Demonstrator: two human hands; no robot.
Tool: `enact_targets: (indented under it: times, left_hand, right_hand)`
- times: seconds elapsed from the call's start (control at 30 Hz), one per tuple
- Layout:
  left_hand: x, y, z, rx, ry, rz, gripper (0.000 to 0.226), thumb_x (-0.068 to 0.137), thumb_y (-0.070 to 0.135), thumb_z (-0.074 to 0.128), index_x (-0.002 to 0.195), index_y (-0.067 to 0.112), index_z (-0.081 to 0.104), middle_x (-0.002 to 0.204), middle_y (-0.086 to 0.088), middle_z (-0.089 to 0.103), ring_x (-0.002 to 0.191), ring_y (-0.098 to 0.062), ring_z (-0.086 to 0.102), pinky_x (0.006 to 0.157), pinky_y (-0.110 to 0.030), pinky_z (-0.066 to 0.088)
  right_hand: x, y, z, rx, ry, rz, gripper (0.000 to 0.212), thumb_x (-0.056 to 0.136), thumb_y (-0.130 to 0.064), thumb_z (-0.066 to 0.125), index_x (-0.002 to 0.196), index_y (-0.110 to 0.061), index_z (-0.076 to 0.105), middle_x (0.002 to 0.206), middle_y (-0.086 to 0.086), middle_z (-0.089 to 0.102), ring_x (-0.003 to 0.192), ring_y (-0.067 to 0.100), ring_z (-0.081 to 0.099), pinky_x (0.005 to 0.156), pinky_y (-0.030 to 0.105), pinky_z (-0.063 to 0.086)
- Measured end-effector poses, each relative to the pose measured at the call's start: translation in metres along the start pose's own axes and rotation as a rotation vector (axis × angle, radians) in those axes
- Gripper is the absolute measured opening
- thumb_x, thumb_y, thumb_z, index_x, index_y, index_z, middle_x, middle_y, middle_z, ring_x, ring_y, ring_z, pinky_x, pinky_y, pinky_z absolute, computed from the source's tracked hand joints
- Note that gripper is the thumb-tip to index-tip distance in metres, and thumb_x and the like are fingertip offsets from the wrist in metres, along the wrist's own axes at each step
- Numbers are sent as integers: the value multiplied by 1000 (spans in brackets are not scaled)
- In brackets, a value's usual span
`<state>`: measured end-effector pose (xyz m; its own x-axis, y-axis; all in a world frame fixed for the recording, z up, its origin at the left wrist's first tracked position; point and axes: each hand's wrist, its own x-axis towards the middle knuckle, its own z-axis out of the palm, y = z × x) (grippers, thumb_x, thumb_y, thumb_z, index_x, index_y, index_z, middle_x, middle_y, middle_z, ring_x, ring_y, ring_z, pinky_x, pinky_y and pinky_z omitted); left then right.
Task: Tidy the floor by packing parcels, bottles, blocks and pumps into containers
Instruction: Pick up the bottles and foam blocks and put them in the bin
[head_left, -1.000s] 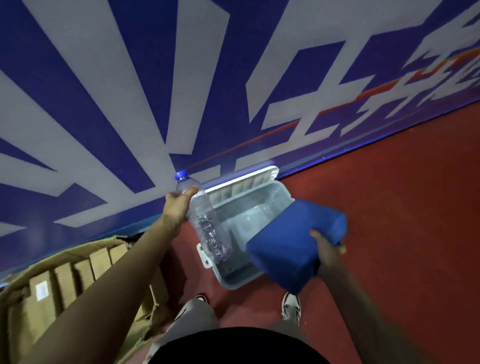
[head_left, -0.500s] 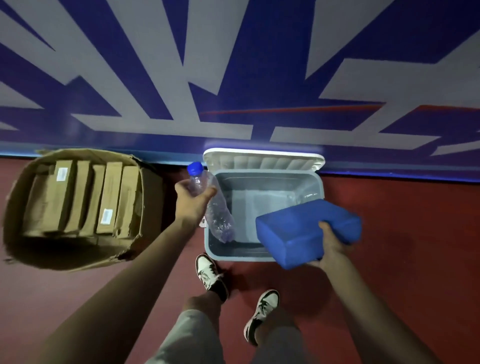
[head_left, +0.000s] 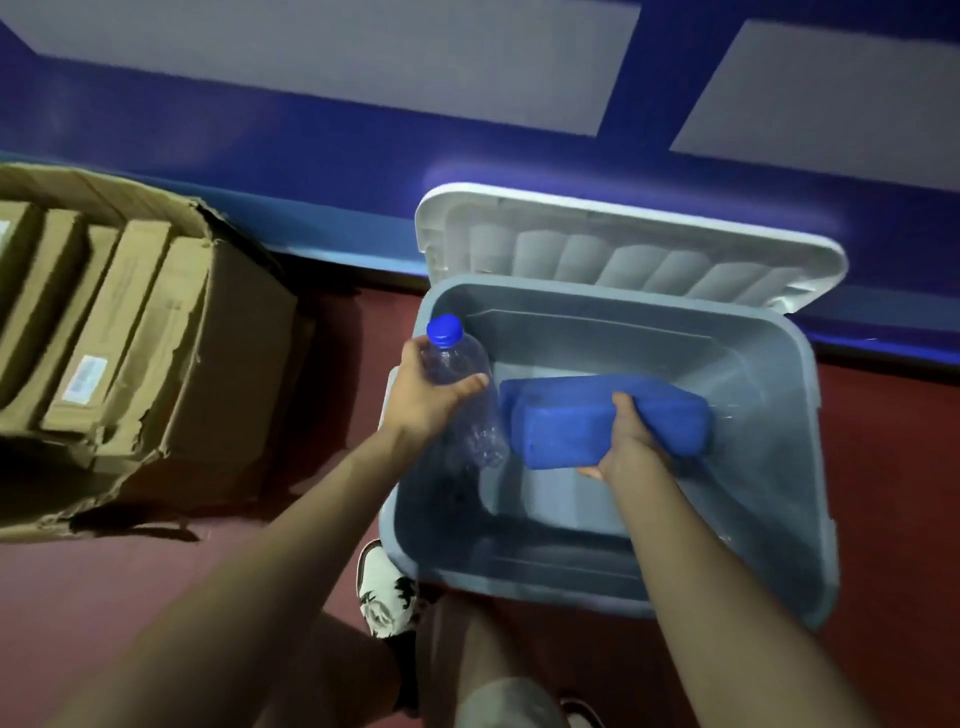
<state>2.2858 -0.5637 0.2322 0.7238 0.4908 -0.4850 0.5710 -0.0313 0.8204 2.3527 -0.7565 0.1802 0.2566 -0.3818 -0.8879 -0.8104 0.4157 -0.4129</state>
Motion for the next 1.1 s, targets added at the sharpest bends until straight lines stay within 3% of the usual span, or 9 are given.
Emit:
enact_targets:
  times: [0.17,0.3,0.43,0.57,0.63,0.73,0.83,0.93,1.1]
  left_hand:
    - [38,-48,33,71,58,99,43,76,4,74,105,19,46,83,14,55,72,3,53,62,0,41]
    - [56,-71,39,150,82,151,55,72,11,77,118,17,47,101,5,57,93,-11,56,80,-18,42]
    - [58,-77,42,223,113,190,56,71,13,78,120,13,50,103,5,55,93,-10,53,76,-14,37]
    - [57,-75,46,229,193,182,53,70,16,79,114,11,49,98,4,54,88,-11,53,74,-17,36]
    - [57,-77,48,230,202,169,51,70,16,79,111,10,49,97,3,54,86,-11,53,70,-14,34]
    - [55,-84,49,258,190,156,54,68,16,81,110,8,48,99,2,53,87,-12,52,66,-12,32]
    - [54,-89,50,243,204,165,57,67,14,81,113,7,47,103,1,54,92,-12,55,76,-16,37]
    - [54,-88,55,207,245,172,57,69,11,79,115,7,45,102,3,53,90,-10,53,72,-10,35]
    - [65,-94,77,182,283,96,59,74,13,75,122,12,39,113,-4,59,97,-21,57,73,-18,35]
  right_hand:
    - [68,37,31,-60,67,-83,117,54,-46,84,145,-21,15,142,11,38,116,39,52,74,68,49]
    - [107,51,45,-103,-14,-111,122,62,-41,83,148,-33,-3,149,10,28,121,39,46,66,61,49]
    - [120,58,54,-178,-169,-95,107,78,-23,77,149,-30,-3,144,14,38,103,41,58,65,53,50]
    - [118,53,50,-885,-12,-525,110,81,-44,69,151,-4,-7,150,19,15,127,40,40,98,46,44]
    - [119,43,42,-1219,-7,-879,112,75,-54,70,153,-17,-2,156,17,5,138,37,21,108,51,28]
    - [123,30,39,-1839,-428,-1244,117,68,-56,74,151,-33,-5,159,5,-15,146,30,-14,112,61,0]
    - [129,24,49,-2246,-548,-1505,104,76,-33,72,152,-32,1,159,4,6,148,24,-1,111,64,0]
    - [133,22,54,-2188,-426,-1607,93,81,-27,66,151,-32,6,147,5,29,136,26,28,110,62,17]
    - [146,-5,48,-1921,-116,-1449,102,79,-40,70,152,-26,1,142,10,25,128,30,34,107,58,28]
